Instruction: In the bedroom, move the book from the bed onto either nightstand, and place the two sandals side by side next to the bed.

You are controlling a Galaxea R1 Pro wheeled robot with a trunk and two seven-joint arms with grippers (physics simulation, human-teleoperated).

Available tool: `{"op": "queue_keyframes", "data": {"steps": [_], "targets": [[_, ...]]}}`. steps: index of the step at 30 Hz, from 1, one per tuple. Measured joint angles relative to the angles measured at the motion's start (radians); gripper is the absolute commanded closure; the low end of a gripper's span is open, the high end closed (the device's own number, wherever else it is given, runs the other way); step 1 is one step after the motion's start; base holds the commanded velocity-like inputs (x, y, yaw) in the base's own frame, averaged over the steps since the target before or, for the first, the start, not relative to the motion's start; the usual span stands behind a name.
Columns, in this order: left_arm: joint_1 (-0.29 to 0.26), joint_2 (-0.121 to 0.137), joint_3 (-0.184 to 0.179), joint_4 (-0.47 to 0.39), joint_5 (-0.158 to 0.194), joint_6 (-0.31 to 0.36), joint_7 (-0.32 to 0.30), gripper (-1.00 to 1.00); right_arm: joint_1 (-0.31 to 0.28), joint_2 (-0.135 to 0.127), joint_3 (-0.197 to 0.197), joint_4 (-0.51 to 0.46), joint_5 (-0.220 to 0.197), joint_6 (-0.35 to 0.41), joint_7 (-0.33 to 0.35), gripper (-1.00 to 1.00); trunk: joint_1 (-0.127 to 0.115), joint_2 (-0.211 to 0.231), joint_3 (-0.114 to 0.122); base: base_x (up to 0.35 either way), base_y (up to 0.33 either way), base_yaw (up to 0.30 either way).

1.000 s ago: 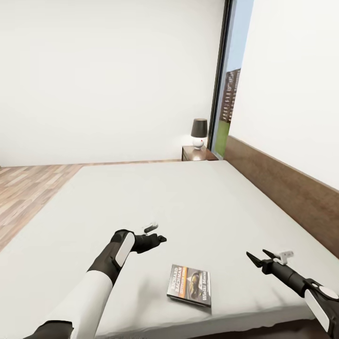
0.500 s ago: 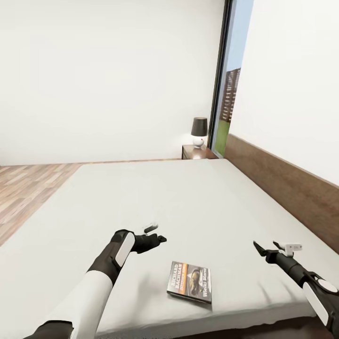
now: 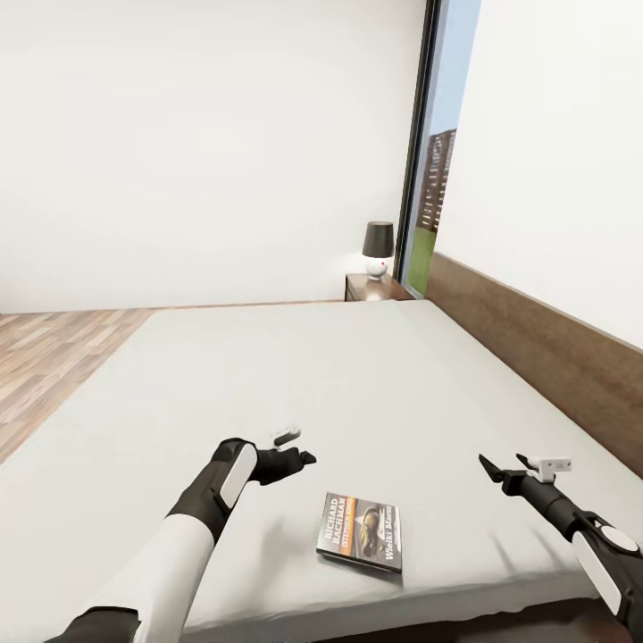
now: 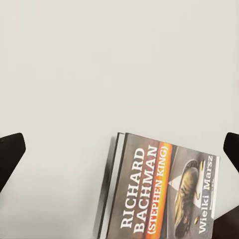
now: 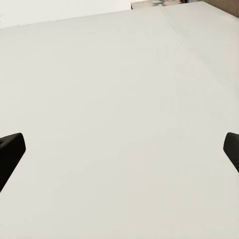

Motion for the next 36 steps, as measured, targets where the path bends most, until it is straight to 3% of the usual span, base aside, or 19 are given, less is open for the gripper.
{"op": "queue_keyframes", "data": {"steps": [15, 28, 33, 36], "targets": [[0.0, 0.0, -0.007, -0.012, -0.001, 0.0, -0.004, -1.0, 0.0, 0.004, 0.002, 0.0, 0.001, -0.001, 0.0, -1.0, 0.0, 0.0, 0.0, 0.0, 0.0, 0.0], [0.0, 0.0, -0.007, -0.005, 0.0, -0.042, -0.014, -1.0, 0.0, 0.005, 0.001, 0.001, 0.007, -0.001, -0.004, -1.0, 0.0, 0.0, 0.0, 0.032, 0.0, 0.0], [0.0, 0.0, -0.01, -0.003, -0.004, -0.044, -0.123, -1.0, 0.0, 0.006, 0.002, 0.001, 0.007, -0.001, -0.005, -1.0, 0.0, 0.0, 0.0, 0.154, 0.0, 0.0], [0.0, 0.0, -0.036, -0.003, -0.006, -0.045, -0.176, -1.0, 0.0, 0.006, 0.002, 0.001, 0.007, -0.001, -0.004, -1.0, 0.0, 0.0, 0.0, 0.071, 0.0, 0.0]]}}
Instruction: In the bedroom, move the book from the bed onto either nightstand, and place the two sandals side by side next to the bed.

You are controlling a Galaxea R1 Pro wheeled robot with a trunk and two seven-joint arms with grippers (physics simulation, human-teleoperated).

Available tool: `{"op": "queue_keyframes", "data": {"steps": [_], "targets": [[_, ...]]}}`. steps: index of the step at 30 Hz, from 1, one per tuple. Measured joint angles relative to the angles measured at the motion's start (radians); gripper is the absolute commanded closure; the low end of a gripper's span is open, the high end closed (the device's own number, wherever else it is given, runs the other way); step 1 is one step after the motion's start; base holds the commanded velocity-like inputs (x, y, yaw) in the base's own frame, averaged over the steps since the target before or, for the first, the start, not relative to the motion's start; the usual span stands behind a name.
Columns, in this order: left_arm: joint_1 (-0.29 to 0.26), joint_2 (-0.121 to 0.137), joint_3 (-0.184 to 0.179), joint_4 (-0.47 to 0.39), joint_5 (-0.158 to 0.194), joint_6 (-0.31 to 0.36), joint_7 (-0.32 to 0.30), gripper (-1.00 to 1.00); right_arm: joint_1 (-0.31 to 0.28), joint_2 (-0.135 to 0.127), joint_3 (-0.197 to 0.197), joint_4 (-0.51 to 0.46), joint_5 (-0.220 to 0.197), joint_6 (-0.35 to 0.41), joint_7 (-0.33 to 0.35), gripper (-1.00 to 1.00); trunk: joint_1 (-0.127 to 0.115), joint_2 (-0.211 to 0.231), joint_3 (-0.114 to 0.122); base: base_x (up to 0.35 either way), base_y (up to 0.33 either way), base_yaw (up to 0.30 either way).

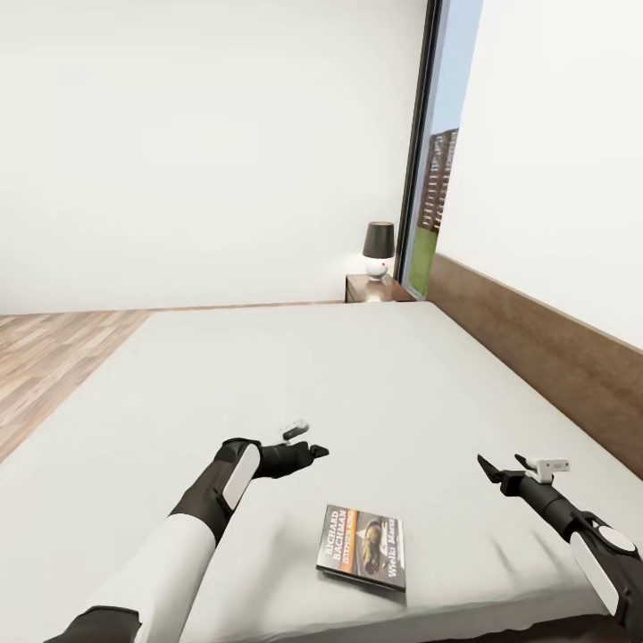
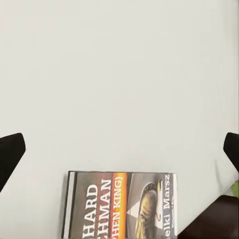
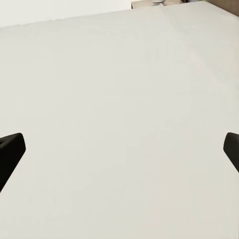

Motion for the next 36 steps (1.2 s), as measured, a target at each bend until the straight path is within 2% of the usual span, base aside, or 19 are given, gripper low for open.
{"op": "queue_keyframes", "data": {"steps": [2, 5, 7, 15, 24, 32, 36], "targets": [[0.0, 0.0, -0.044, 0.0, -0.001, -0.011, -0.018, -1.0, 0.0, 0.0, 0.0, 0.0, 0.0, 0.0, 0.0, -1.0, 0.0, 0.0, 0.0, 0.023, 0.0, 0.0], [0.0, 0.0, -0.07, 0.0, -0.002, -0.04, -0.024, -1.0, 0.0, 0.0, 0.0, 0.0, 0.0, 0.0, 0.0, -1.0, 0.0, 0.0, 0.0, 0.008, -0.002, 0.0], [0.0, 0.0, -0.075, 0.0, -0.002, -0.048, -0.025, -1.0, 0.0, 0.0, 0.0, 0.0, 0.0, 0.0, 0.0, -1.0, 0.0, 0.0, 0.0, 0.003, -0.041, 0.0], [0.0, 0.0, -0.08, 0.0, -0.002, -0.054, -0.026, -1.0, 0.0, 0.0, 0.0, 0.0, 0.0, 0.0, 0.0, -1.0, 0.0, 0.0, 0.0, 0.001, -0.033, 0.0], [0.0, 0.0, -0.081, 0.0, -0.002, -0.055, -0.025, -1.0, 0.0, 0.0, 0.0, 0.0, -0.001, 0.0, 0.001, -1.0, 0.0, 0.0, 0.0, 0.0, -0.203, 0.0], [0.0, 0.0, -0.081, 0.0, -0.001, -0.054, -0.024, -1.0, 0.0, 0.0, 0.0, 0.0, -0.002, 0.0, 0.001, -1.0, 0.0, 0.0, 0.0, 0.004, -0.038, 0.0], [0.0, 0.0, -0.081, 0.001, -0.001, -0.055, -0.025, -1.0, 0.0, 0.0, 0.0, 0.0, -0.001, 0.0, 0.001, -1.0, 0.0, 0.0, 0.0, 0.195, -0.105, 0.0]]}}
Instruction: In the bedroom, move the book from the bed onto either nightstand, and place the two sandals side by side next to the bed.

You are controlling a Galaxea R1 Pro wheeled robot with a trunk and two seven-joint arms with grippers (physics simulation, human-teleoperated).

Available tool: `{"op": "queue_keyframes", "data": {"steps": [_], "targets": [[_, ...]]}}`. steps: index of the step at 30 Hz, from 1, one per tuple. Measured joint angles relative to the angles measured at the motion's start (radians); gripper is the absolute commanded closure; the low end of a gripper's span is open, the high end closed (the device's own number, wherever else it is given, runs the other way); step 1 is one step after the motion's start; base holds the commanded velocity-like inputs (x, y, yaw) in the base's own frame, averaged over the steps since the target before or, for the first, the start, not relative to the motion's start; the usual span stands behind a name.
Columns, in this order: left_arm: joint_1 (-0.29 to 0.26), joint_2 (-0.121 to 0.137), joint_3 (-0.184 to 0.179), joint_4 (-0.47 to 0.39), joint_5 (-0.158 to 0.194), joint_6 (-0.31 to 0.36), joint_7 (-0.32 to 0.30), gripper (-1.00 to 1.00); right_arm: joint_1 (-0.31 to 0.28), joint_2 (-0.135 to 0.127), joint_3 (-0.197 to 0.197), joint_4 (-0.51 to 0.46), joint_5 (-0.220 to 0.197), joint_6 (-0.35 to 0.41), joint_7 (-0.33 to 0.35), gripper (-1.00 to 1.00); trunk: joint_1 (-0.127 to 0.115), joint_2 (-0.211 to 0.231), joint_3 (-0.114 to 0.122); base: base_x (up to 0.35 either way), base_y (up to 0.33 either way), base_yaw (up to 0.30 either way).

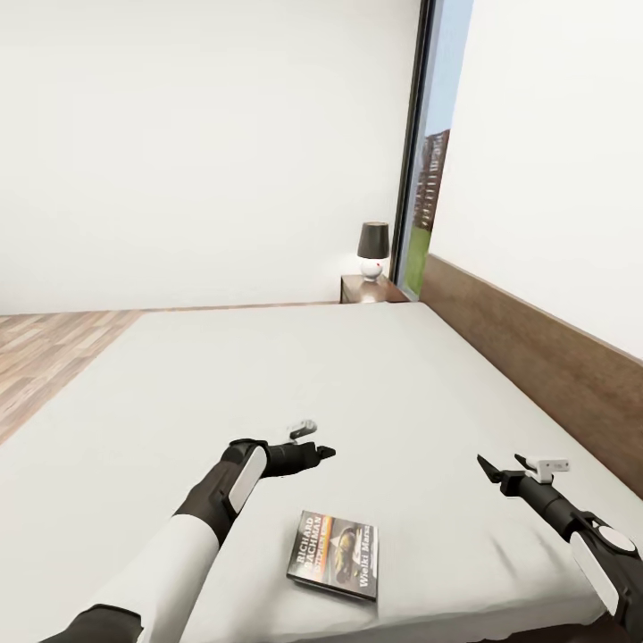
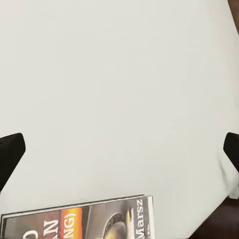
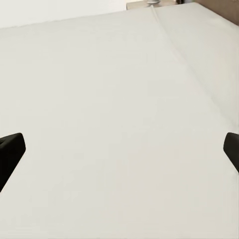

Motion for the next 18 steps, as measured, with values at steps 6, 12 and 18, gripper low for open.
{"op": "queue_keyframes", "data": {"steps": [6, 12, 18], "targets": [[0.0, 0.0, 0.0, 0.0, 0.001, 0.0, 0.002, -1.0, 0.0, 0.0, 0.001, 0.0, 0.001, 0.0, 0.0, -1.0, 0.0, 0.0, 0.0, 0.112, -0.057, 0.0], [0.0, 0.0, 0.0, 0.0, 0.002, 0.0, 0.003, -1.0, 0.0, 0.0, 0.001, 0.0, 0.0, 0.0, 0.0, -1.0, 0.0, 0.0, 0.0, 0.009, -0.005, 0.0], [0.0, 0.0, 0.0, 0.0, 0.002, 0.0, 0.003, -1.0, 0.0, 0.0, 0.002, 0.0, 0.0, 0.0, 0.0, -1.0, 0.0, 0.0, 0.0, 0.001, 0.0, 0.0]]}}
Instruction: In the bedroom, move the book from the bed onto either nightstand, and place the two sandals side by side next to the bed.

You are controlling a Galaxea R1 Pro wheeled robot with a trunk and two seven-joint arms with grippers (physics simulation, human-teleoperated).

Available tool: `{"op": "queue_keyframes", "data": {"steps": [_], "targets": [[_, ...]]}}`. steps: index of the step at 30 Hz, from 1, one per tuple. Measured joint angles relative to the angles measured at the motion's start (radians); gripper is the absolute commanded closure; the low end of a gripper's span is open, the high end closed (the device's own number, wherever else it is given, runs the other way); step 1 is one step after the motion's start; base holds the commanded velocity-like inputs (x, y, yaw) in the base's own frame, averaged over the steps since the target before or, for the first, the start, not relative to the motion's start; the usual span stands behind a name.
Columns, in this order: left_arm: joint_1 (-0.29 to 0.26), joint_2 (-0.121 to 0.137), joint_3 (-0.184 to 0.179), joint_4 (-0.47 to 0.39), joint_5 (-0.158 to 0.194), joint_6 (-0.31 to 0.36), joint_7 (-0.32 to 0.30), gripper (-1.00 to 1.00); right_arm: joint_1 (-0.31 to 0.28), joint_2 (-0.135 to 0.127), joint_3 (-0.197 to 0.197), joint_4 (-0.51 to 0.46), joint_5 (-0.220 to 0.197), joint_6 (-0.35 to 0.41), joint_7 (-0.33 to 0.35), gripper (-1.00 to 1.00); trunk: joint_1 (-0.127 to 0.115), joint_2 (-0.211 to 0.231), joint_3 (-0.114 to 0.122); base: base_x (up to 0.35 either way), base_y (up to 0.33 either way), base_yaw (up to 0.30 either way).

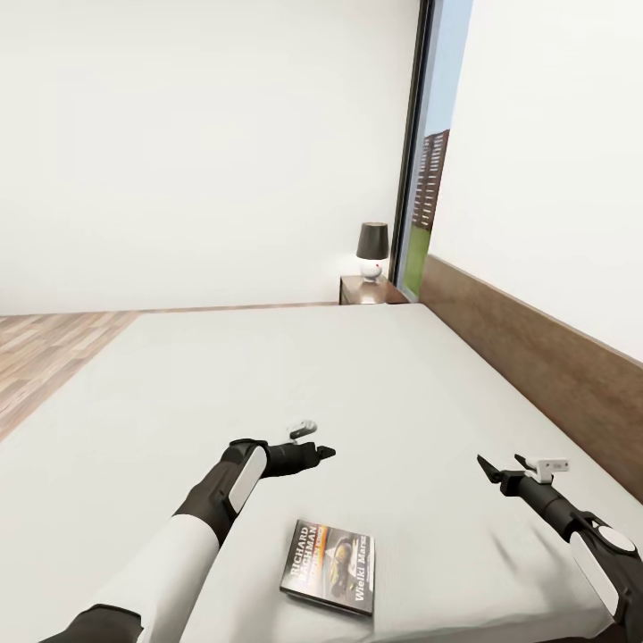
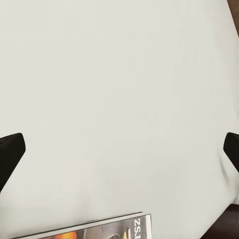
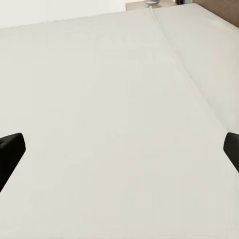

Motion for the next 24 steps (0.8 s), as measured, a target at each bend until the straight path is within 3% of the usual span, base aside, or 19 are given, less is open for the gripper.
{"op": "queue_keyframes", "data": {"steps": [3, 24], "targets": [[0.0, 0.0, 0.0, 0.0, 0.0, 0.0, 0.0, -1.0, 0.0, 0.0, 0.0, 0.0, 0.0, 0.0, 0.0, -1.0, 0.0, 0.0, 0.0, 0.0, 0.0, 0.0], [0.0, 0.0, 0.0, 0.0, 0.0, 0.0, 0.0, -1.0, 0.0, 0.0, 0.001, 0.0, 0.001, 0.0, 0.0, -1.0, 0.08, -0.147, -0.066, 0.0, 0.0, 0.0]]}}
